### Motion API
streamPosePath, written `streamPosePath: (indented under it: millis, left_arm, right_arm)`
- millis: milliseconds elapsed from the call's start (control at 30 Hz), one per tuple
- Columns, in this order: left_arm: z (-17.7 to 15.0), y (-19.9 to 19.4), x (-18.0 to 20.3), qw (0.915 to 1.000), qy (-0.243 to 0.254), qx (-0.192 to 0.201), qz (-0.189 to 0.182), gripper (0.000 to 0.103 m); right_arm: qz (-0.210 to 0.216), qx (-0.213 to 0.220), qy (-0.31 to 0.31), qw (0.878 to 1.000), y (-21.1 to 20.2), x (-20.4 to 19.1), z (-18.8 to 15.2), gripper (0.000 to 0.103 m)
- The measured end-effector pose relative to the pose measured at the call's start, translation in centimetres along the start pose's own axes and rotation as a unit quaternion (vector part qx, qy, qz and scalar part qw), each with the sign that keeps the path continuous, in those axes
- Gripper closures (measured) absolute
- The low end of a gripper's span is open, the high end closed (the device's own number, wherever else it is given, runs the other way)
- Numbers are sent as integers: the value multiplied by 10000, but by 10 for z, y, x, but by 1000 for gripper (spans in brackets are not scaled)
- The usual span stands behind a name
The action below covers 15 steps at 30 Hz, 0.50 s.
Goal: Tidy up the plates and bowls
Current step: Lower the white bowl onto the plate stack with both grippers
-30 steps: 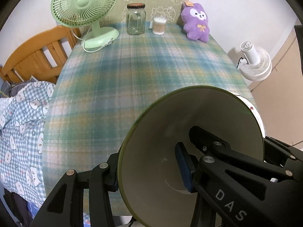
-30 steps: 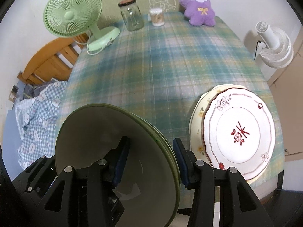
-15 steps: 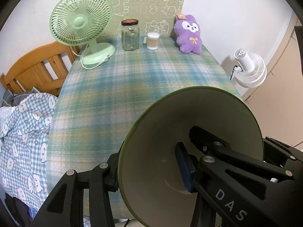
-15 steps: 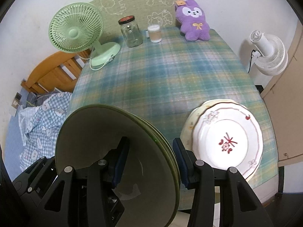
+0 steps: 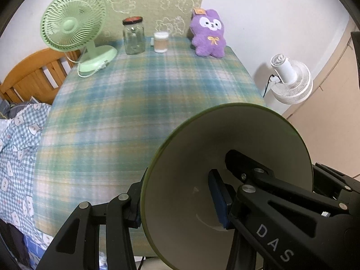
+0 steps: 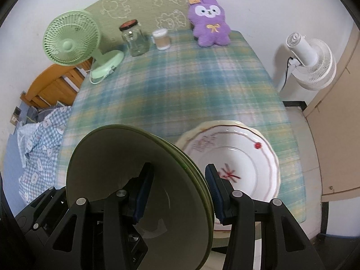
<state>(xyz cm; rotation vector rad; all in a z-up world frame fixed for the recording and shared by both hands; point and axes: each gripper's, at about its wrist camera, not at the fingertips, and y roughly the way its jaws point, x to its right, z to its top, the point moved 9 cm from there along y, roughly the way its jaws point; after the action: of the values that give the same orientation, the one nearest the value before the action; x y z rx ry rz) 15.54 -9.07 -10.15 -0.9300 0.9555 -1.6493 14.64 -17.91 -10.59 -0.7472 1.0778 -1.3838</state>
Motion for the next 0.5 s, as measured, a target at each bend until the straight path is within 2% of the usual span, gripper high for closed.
streamPosePath:
  millis: [267,500]
  left_arm:
    - [-5,20,40,9998,-73,-201,20,54]
    - [-15,42,60,9985,-208,-481,167,55]
  right_arm:
    - [-4,-198,-21,9998,9,43,-2,52]
    - [112,-537,-15,9985,29,69,-10,52]
